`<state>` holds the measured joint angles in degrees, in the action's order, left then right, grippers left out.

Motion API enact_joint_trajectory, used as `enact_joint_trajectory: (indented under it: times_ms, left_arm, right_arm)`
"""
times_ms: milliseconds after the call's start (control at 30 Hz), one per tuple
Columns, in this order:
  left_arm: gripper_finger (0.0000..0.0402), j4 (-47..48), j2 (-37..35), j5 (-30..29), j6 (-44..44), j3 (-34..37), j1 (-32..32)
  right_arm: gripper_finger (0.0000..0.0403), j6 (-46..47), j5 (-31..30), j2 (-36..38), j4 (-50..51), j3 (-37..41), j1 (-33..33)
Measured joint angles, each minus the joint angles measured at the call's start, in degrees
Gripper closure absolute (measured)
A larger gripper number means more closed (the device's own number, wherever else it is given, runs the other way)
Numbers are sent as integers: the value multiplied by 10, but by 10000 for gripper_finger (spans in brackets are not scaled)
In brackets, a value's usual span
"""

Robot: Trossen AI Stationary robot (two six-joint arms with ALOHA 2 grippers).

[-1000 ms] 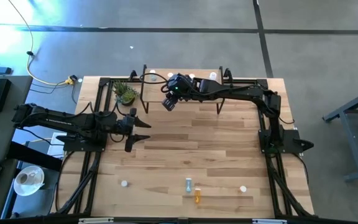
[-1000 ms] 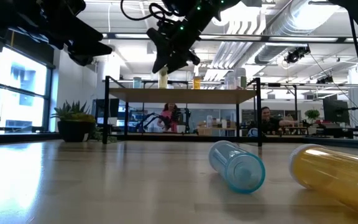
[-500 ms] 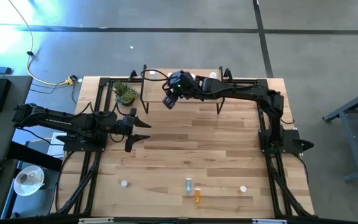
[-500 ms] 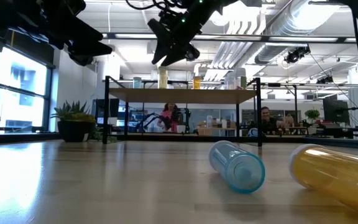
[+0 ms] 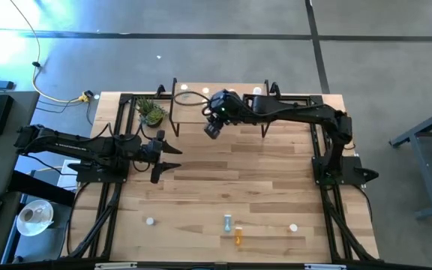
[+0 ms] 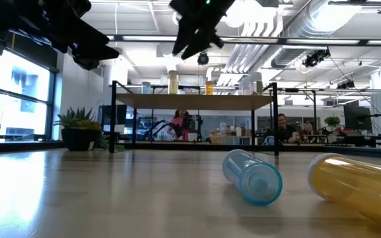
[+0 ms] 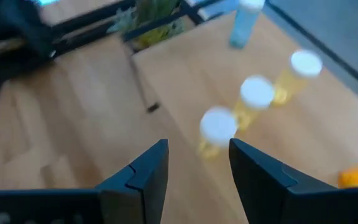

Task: Pick and place medicine bottles onto shelf by color
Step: Put the right orange pill bottle on the shelf aligned with the orange pill bottle

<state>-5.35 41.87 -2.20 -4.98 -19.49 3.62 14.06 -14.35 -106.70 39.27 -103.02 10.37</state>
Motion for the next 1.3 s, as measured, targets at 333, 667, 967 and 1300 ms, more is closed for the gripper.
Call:
enact_joint_trajectory:
  times_ms: [333, 667, 967, 1300]
  left_arm:
    - [186, 0, 0, 0, -3, 0, 0]
    - [186, 2, 0, 0, -4, 0, 0]
    - [186, 0, 0, 0, -4, 0, 0]
    - [186, 0, 0, 0, -4, 0, 0]
  right_arm:
    - [242, 89, 14, 32, 130, 0, -94]
    - [242, 197, -18, 33, 281, 0, -204]
    - [242, 342, -123, 33, 452, 0, -282]
    - [242, 473, -139, 33, 508, 65, -339]
